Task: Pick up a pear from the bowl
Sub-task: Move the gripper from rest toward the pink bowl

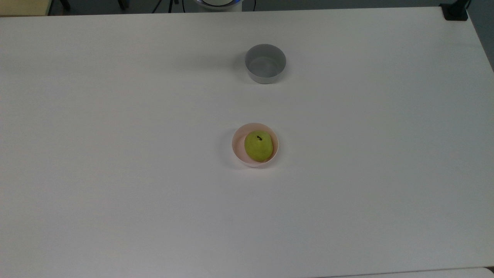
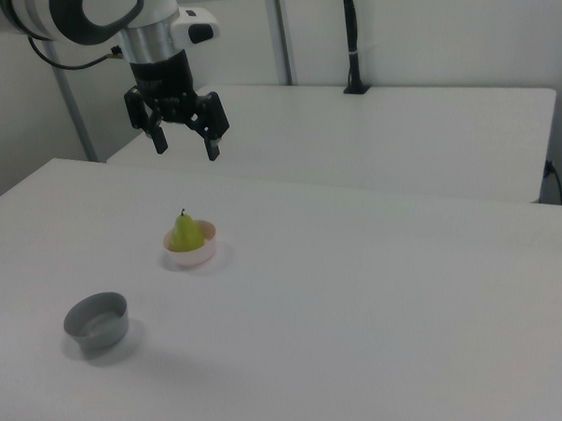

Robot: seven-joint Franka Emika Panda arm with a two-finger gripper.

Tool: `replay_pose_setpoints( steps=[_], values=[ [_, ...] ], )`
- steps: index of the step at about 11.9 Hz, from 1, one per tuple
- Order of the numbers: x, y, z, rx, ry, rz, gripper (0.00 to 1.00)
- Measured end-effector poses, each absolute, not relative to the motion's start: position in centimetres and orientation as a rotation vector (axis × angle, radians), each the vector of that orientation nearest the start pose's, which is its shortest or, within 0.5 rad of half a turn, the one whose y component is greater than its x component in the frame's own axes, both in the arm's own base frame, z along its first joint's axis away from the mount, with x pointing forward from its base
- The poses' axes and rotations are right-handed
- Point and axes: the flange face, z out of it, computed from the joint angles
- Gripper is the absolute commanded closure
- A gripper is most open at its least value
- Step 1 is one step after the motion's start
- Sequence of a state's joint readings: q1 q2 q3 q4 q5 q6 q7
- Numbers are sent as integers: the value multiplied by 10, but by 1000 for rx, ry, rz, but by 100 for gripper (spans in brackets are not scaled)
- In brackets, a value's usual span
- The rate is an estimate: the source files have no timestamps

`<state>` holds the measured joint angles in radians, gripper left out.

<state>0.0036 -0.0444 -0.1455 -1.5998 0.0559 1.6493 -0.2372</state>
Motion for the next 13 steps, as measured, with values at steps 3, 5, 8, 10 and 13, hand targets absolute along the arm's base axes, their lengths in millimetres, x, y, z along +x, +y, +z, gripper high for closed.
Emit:
replay_pose_setpoints(
  steps=[3, 5, 8, 10, 13],
  values=[
    [544, -73, 642, -3090, -147, -159, 0],
    [544, -73, 642, -3090, -148, -159, 0],
    [544, -73, 642, -3090, -148, -158, 0],
    [544, -73, 642, -3090, -154, -158, 0],
    [546, -72, 635, -3086, -252, -140, 0]
  ],
)
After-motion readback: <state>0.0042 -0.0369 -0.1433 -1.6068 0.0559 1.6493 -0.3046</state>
